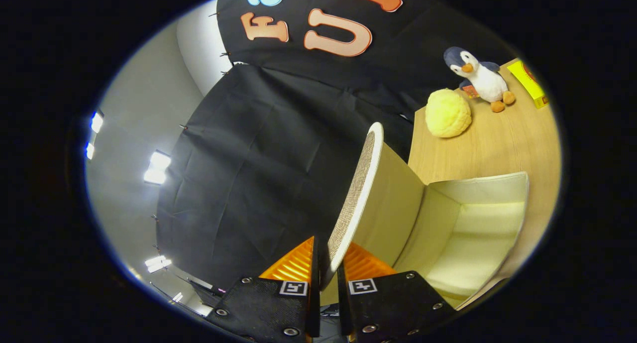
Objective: Open the storage box then place both shoes into the box .Put the left shoe in first, then the right shoe, with the right side of both shoes facing outward in a uniform manner.
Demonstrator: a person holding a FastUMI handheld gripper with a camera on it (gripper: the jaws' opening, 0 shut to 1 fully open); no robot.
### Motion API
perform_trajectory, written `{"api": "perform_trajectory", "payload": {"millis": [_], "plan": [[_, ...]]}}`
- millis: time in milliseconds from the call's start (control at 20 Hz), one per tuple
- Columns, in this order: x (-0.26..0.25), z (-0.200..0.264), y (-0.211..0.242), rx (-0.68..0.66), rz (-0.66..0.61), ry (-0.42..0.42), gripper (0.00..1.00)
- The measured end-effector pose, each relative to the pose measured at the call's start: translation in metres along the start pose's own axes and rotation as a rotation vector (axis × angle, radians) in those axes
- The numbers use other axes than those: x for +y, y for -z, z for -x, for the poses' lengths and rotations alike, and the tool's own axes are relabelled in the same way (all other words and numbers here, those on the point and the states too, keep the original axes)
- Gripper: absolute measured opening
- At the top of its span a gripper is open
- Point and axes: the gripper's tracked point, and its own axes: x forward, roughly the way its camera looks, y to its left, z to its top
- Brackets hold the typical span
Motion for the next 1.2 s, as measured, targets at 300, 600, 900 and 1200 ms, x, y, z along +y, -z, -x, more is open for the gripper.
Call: {"api": "perform_trajectory", "payload": {"millis": [300,600,900,1200], "plan": [[0.018,-0.065,0.018,0.064,0.054,0.055,0.17],[0.016,-0.119,0.041,0.118,0.041,0.101,0.15],[-0.001,-0.111,0.048,0.149,0.072,0.158,0.65],[-0.060,-0.018,0.022,0.061,0.237,0.298,0.87]]}}
